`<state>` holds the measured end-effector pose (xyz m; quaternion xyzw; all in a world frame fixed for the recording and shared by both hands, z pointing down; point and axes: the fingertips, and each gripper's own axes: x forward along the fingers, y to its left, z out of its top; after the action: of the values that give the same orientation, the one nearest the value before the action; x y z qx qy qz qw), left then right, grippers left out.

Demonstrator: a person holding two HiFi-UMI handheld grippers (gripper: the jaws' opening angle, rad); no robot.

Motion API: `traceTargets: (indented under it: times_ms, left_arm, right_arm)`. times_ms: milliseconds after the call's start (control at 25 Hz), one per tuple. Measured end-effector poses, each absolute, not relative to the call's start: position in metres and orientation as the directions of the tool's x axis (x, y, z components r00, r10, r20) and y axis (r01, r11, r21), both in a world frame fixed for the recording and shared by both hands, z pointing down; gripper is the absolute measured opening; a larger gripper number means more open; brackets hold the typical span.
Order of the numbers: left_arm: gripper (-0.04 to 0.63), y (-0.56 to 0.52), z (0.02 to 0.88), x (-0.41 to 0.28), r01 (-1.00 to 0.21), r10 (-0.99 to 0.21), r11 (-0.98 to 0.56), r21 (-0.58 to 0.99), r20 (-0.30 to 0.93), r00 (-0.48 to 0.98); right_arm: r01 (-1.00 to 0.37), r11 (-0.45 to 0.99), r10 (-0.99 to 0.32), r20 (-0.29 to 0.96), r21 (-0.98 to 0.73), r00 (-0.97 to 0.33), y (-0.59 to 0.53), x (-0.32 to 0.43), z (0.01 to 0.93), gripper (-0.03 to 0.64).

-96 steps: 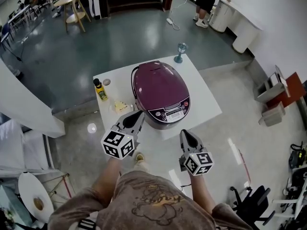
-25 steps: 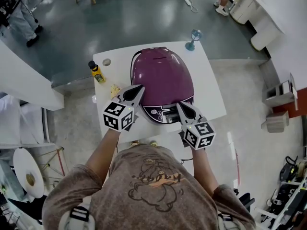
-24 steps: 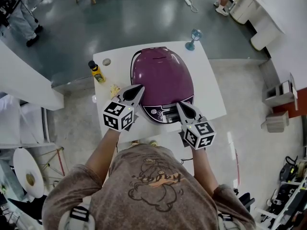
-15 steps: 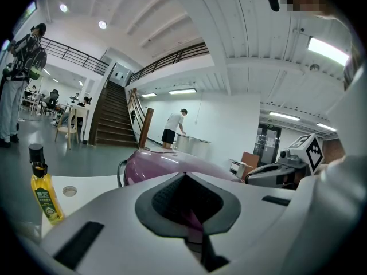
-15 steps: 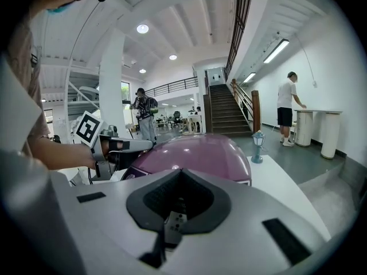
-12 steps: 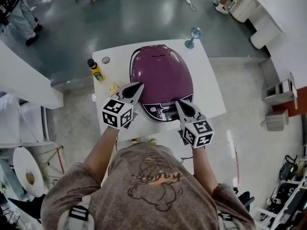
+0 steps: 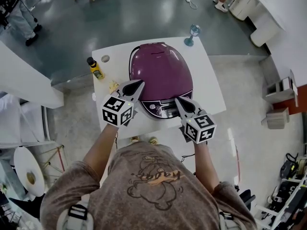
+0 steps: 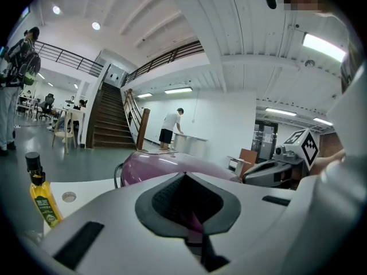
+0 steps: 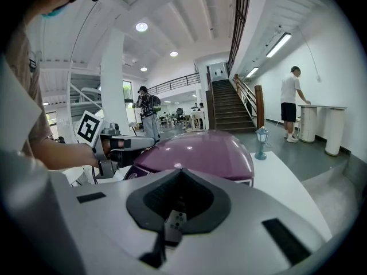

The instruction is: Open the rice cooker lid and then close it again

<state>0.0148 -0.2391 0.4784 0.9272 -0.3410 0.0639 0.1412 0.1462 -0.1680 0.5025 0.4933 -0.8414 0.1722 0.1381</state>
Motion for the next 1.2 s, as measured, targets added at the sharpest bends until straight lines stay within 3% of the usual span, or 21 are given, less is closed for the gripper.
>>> traceTargets:
  times_ms: [400, 760, 1200]
  left_arm:
    - [0.021, -0.241, 0.47, 0.017, -0.654, -0.618, -0.735, 0.178, 0.22, 0.755]
    - [0.02, -0.259, 0.416, 0.013, -0.645, -0.634, -0.749, 0.152, 0.119, 0.764]
    - [0.021, -0.278, 0.389, 0.011, -0.614, -0.595, -0.778, 0.132, 0.158, 0.788]
  right_arm:
    - [-0.866, 0.46, -0.771, 0.395, -0.197, -0.499, -0.17, 0.147, 0.501, 0.0]
    - [-0.859, 0.46, -0.77, 0.382, -0.225, -0.512, -0.171, 0.148, 0.501, 0.002]
    - [-0.84, 0.48, -0.749, 0.38, -0.253, -0.543, -0.17, 0.146, 0.502, 0.003]
